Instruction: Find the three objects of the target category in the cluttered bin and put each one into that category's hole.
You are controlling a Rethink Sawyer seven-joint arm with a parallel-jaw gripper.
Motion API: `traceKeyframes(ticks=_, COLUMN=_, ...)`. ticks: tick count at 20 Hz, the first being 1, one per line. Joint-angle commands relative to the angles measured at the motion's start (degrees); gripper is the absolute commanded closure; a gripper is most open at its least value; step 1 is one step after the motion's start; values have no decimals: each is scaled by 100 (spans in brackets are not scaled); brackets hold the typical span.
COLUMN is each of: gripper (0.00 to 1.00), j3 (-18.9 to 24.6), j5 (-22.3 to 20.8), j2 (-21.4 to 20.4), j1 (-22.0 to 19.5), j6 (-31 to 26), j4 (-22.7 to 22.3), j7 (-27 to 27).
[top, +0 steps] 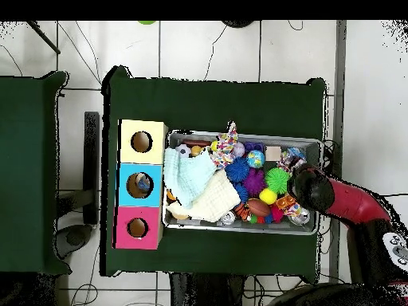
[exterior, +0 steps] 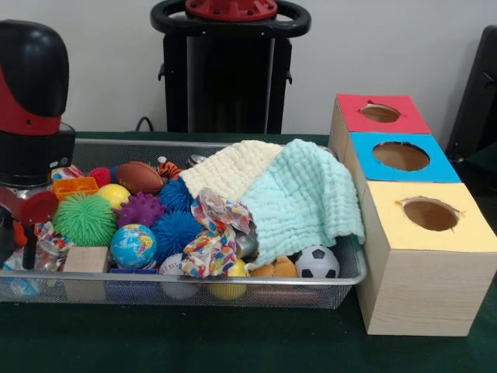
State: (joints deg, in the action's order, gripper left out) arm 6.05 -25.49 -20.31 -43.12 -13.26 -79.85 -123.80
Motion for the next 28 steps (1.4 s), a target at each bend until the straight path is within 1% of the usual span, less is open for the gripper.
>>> traceKeyframes(ticks=1, gripper=0, j3=710, j5=196, j2=429, j1=-29, j6=-282, j4=-191, j7=-50)
traceKeyframes(ticks=2, gripper=0, j3=750, j5=219, j2=442, j1=-61, j6=-298, j4=-204, j7=-37)
traceKeyframes(ticks=4, gripper=0, j3=1053, j5=323, j2=515, j1=-307, j6=-281, j4=-307, j7=27)
traceKeyframes(ticks=5, gripper=0, j3=1379, j5=397, j2=611, j1=-573, j6=-246, j4=-393, j7=114)
traceKeyframes(ticks=7, gripper=0, j3=1599, j5=412, j2=753, j1=-758, j6=-181, j4=-420, j7=163)
traceKeyframes(ticks=12, gripper=0, j3=1682, j5=288, j2=940, j1=-831, j6=-88, j4=-280, j7=176)
traceKeyframes(ticks=17, gripper=0, j3=1682, j5=223, j2=961, j1=-838, j6=-7, j4=-304, j7=96)
traceKeyframes(ticks=20, gripper=0, j3=1772, j5=215, j2=987, j1=-897, j6=1, j4=-335, j7=117)
traceKeyframes(ticks=22, gripper=0, j3=1861, j5=136, j2=983, j1=-959, j6=-2, j4=-353, j7=244)
traceKeyframes(ticks=23, gripper=0, j3=1910, j5=-2, j2=975, j1=-992, j6=98, j4=-361, j7=358)
traceKeyframes(ticks=26, gripper=0, j3=1960, j5=-135, j2=953, j1=-1023, j6=190, j4=-378, j7=449)
traceKeyframes(ticks=27, gripper=100, j3=1968, j5=-174, j2=941, j1=-1027, j6=221, j4=-386, j7=468)
traceKeyframes(ticks=28, gripper=100, j3=1993, j5=-178, j2=943, j1=-1047, j6=221, j4=-395, j7=478)
